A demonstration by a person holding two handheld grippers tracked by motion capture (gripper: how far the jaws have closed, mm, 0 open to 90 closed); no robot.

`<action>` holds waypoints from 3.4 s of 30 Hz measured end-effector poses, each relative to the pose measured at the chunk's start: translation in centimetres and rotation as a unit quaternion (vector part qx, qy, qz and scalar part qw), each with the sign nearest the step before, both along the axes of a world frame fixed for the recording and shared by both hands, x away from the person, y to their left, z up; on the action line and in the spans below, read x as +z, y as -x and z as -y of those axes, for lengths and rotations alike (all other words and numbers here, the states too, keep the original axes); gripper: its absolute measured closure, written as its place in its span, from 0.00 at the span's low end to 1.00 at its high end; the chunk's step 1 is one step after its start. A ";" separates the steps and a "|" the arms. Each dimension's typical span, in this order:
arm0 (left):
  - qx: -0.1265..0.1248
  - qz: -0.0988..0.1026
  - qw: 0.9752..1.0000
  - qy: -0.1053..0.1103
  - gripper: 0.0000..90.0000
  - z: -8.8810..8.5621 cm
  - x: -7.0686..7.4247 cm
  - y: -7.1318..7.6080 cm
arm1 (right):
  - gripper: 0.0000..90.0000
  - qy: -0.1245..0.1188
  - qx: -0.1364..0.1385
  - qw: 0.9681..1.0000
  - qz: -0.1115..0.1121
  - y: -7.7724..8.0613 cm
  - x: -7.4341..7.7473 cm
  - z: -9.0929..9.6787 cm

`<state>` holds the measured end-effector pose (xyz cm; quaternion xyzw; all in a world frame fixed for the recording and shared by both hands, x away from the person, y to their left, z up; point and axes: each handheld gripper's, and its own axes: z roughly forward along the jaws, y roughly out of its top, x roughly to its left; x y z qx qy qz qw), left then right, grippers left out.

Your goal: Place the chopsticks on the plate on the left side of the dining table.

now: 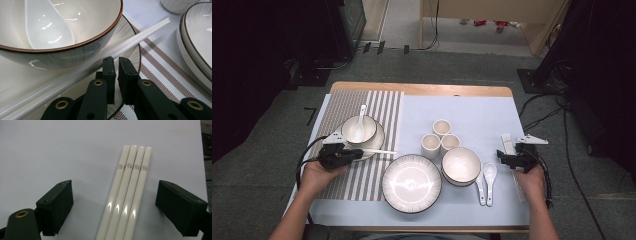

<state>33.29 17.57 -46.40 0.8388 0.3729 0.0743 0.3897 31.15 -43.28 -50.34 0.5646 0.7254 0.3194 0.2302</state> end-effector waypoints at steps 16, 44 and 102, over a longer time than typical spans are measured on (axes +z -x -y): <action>0.021 0.003 1.000 0.001 0.98 -1.6 0.9 0.7 | 0.16 0.000 0.000 1.000 0.000 0.0 0.0 0.0; 0.099 0.014 0.995 0.001 1.00 -6.5 2.0 1.7 | 0.16 0.000 0.000 1.000 0.000 0.0 0.0 0.0; 0.190 0.009 0.982 -0.020 1.00 -10.0 0.2 0.2 | 0.16 0.000 0.000 1.000 0.000 0.0 0.0 0.0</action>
